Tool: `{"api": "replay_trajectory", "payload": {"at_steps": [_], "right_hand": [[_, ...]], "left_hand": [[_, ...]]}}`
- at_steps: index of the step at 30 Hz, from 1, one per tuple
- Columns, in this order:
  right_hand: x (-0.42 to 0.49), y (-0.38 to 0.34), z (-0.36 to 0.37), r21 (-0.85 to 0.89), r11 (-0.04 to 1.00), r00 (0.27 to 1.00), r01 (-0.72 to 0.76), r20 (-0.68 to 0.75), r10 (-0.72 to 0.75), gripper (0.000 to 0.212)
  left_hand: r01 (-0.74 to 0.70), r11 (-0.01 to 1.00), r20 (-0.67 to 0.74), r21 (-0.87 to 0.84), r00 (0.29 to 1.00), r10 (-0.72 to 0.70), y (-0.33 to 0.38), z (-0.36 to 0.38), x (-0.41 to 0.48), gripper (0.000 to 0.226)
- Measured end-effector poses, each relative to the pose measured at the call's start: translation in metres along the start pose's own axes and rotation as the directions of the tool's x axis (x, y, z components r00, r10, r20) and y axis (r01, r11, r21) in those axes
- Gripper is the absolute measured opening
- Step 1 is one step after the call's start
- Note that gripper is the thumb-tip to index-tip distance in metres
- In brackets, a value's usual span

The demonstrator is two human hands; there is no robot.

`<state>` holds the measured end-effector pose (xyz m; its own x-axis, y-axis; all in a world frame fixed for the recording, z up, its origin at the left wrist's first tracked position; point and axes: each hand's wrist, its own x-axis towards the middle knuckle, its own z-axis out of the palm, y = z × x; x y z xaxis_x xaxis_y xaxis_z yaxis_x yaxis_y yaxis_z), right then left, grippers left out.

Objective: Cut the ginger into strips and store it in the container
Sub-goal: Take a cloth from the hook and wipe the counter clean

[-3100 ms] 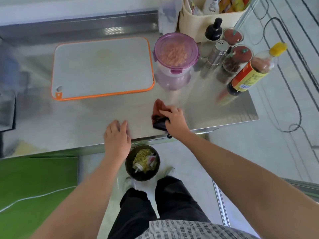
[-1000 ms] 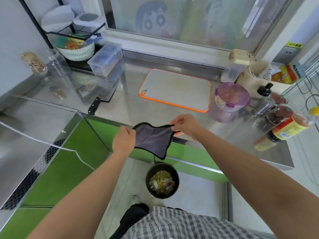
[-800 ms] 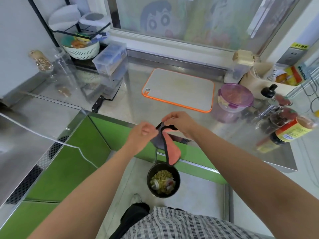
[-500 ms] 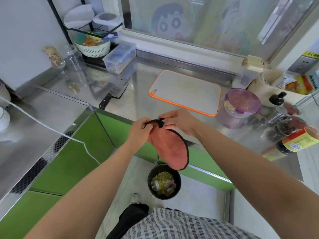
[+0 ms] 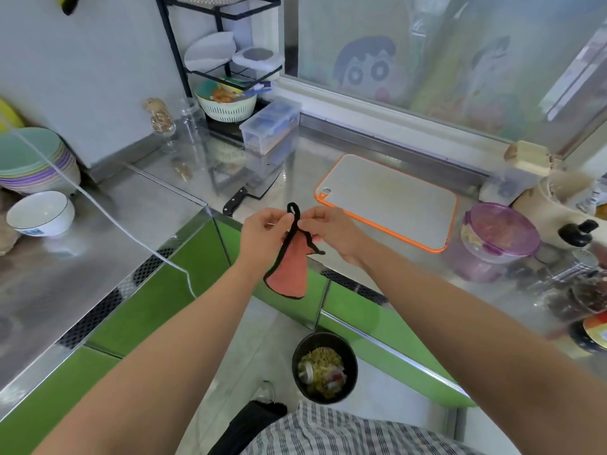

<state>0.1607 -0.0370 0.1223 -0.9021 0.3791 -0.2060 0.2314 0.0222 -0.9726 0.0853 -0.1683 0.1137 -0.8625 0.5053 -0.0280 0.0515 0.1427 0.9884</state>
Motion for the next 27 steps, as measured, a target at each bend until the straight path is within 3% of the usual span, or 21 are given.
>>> {"api": "replay_trajectory", "payload": {"at_steps": [7,11,15,20,24,27], "right_hand": [[0.014,0.006,0.005,0.024,0.997,0.995,0.080,-0.066,-0.078,0.009],[0.032,-0.009,0.019,0.151,0.984,0.987,0.098,-0.142,-0.077,0.008],[0.070,-0.038,0.032,0.184,0.980,0.988,0.070,-0.148,-0.042,0.019],[0.146,-0.087,0.055,0.168,0.978,0.982,0.123,-0.161,-0.096,0.020],[0.227,-0.143,0.087,0.182,0.959,0.970,0.216,-0.148,-0.191,0.014],[0.284,-0.200,0.110,0.225,0.928,0.951,0.297,-0.158,-0.266,0.016]], "left_hand": [[0.047,0.992,0.021,-0.114,0.999,-0.045,0.001,0.006,0.009,0.007],[0.074,0.974,0.038,-0.215,0.997,-0.067,0.004,0.004,0.023,0.008],[0.165,0.975,0.154,-0.150,0.978,-0.142,0.008,-0.024,0.052,0.034],[0.048,0.999,0.328,0.002,0.943,-0.046,0.032,-0.085,0.122,0.009],[0.029,1.000,0.236,0.010,0.971,-0.031,0.064,-0.137,0.197,0.009],[-0.089,0.994,0.070,0.056,0.994,0.085,0.096,-0.183,0.258,0.010]]}}
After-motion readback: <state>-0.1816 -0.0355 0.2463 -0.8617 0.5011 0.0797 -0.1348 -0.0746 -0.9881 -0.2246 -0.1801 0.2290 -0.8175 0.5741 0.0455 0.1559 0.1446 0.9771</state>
